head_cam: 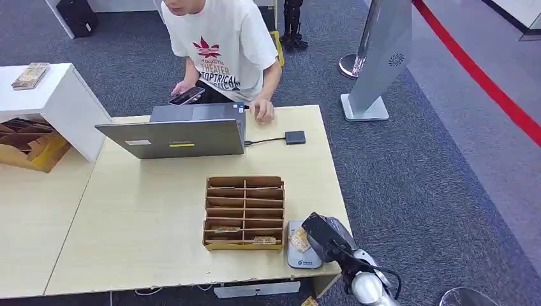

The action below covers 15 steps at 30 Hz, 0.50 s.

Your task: Pass the card to the sensor for recognition and then transmit it.

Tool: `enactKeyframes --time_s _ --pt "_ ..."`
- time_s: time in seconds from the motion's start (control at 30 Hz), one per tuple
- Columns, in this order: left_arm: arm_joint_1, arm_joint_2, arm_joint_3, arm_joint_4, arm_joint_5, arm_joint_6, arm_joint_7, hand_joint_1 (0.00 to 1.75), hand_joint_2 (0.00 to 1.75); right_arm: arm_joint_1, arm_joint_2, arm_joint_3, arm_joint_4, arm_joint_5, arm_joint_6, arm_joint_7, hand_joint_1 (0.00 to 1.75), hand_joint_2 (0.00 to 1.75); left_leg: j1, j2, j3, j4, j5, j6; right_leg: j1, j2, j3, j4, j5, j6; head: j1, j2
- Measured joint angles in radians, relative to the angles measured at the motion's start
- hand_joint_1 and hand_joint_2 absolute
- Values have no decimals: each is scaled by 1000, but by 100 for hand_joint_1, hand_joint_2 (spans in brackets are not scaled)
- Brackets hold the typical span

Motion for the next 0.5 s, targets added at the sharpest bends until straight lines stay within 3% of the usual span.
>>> enactKeyframes --time_s 0.5 --pt "0 0 0 0 0 1 0 0 175 0 0 3 0 3 -3 0 175 175 0 0 0 0 0 0 0 0 0 0 0 0 0 0"
